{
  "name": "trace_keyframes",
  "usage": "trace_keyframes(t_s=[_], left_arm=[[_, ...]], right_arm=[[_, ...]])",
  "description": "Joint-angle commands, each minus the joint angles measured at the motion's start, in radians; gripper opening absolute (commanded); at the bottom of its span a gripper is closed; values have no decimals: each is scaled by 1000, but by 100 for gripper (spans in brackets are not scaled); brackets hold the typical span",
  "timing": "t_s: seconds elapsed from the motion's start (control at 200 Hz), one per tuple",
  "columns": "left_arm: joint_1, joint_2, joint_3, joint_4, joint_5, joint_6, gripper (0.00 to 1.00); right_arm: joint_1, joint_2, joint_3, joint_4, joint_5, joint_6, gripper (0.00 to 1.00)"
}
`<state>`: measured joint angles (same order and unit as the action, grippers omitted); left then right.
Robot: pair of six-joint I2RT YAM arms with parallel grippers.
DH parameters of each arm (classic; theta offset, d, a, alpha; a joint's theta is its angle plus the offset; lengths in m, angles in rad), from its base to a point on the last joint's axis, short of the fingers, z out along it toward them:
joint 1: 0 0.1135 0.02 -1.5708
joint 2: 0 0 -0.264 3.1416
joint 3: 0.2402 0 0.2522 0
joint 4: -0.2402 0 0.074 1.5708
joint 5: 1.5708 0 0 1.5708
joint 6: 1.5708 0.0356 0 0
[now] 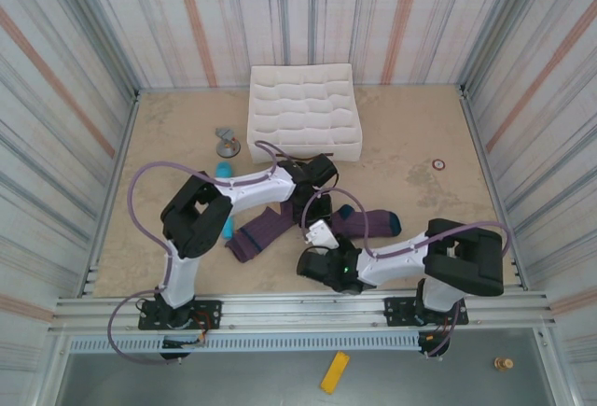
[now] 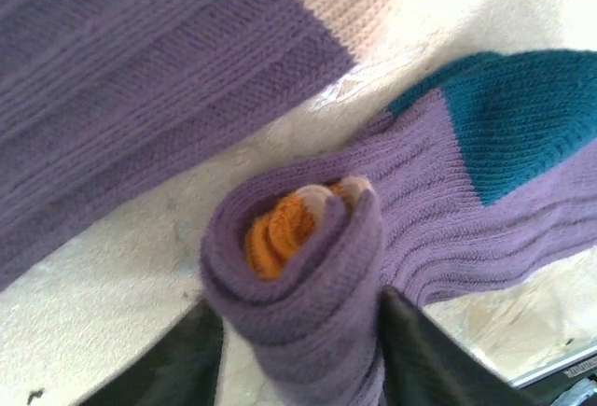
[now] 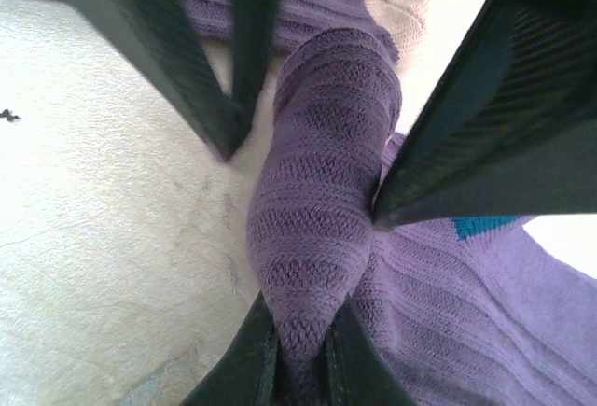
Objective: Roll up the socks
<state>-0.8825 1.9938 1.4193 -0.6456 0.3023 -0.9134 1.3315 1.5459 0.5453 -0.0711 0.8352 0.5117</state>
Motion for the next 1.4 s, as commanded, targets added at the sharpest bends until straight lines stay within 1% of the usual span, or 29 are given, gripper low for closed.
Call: trace_keyframes(t_s=[0.0,0.065,0.22,0.321,0.441,0.631,0.731,0.857,0.957,1.017,1.097,1.182,1.287,1.398], left_arm=[[8,-107,-39,39,-67,-17,59],[8,-153,-72,75,-104,-33,65],[7,-248,-147,132,-189,-66,71],[5,-299,-202,190,-221,-79,73],[2,-339,-249,232,-250,-94,74],[-1,-337,-253,239,-243,-96,73],[-5,-322,-245,245,-236,-96,73],[-14,-300,-232,261,-225,-92,72],[-21,-280,-216,267,-211,-86,71],[-24,-272,-211,268,-206,-84,70],[-30,-267,-208,273,-202,-84,70],[-32,-264,-208,276,-197,-83,69],[-34,-261,-212,283,-185,-83,69],[-35,-246,-210,292,-166,-84,68]], right_arm=[[-30,-50,-68,-8,-124,110,0],[-43,-75,-105,9,-157,160,0],[-78,-158,-211,94,-259,223,0],[-113,-220,-276,146,-315,257,0],[-173,-307,-355,204,-403,287,0],[-309,-472,-459,242,-574,310,0],[-400,-564,-503,223,-666,315,0],[-539,-701,-555,207,-821,330,0],[-584,-765,-553,148,-859,358,0],[-613,-768,-556,140,-881,377,0],[-665,-714,-549,160,-936,391,0],[-715,-609,-533,194,-998,397,0],[-750,-465,-500,225,-1044,397,0],[-785,-356,-464,237,-1095,386,0]])
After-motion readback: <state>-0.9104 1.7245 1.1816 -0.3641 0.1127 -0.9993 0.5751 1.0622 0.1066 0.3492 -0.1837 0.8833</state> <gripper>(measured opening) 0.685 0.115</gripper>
